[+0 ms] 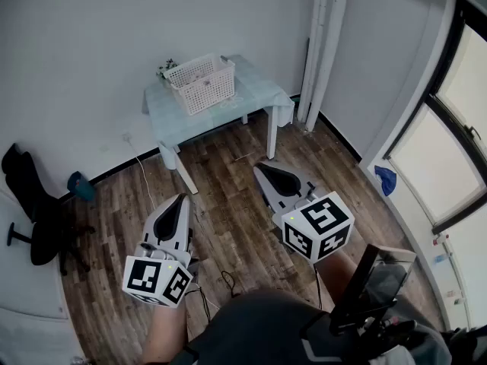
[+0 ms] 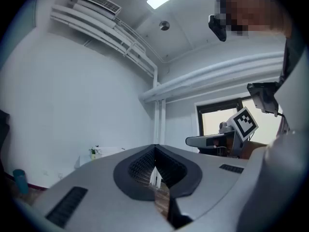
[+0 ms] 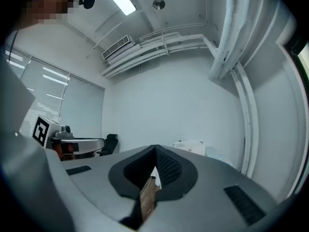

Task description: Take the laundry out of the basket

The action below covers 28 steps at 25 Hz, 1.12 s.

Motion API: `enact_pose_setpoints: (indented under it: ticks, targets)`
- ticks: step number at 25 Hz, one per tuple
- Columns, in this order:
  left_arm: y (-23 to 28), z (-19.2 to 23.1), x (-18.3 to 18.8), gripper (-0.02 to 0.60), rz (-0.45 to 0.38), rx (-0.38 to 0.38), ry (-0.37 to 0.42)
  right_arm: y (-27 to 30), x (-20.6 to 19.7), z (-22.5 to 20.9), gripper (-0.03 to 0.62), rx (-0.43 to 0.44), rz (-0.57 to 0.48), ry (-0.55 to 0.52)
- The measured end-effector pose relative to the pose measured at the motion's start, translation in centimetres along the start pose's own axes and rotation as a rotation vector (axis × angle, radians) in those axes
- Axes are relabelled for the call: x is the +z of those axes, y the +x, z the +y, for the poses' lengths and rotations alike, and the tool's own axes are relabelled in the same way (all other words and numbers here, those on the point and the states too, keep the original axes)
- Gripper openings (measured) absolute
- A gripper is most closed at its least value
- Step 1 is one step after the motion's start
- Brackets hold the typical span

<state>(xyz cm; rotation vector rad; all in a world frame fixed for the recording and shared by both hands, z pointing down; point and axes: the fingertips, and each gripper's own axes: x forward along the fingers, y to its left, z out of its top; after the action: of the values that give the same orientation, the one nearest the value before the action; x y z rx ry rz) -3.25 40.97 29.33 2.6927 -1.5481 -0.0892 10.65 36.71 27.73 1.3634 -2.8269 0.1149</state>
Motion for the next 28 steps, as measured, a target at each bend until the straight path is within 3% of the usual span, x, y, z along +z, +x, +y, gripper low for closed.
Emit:
enact_pose_setpoints:
  ticks: [4,16,28]
  targets:
    - [-0.6,0.6,0.0,0.009,0.018,0.046,0.040,-0.2,0.0,0.9,0.015,0.003,-0.005,0.010]
    - [-1.6,2.0,0.0,0.009,-0.001,0.068,0.009,0.5,-0.1,1.6,0.017,-0.026,0.002,0.016]
    - [-2.7,4.5,-0.5,0.009,-0.015,0.037,-0.007,2.3,-0.1,3.7,0.017,-0.080,0.005,-0.029]
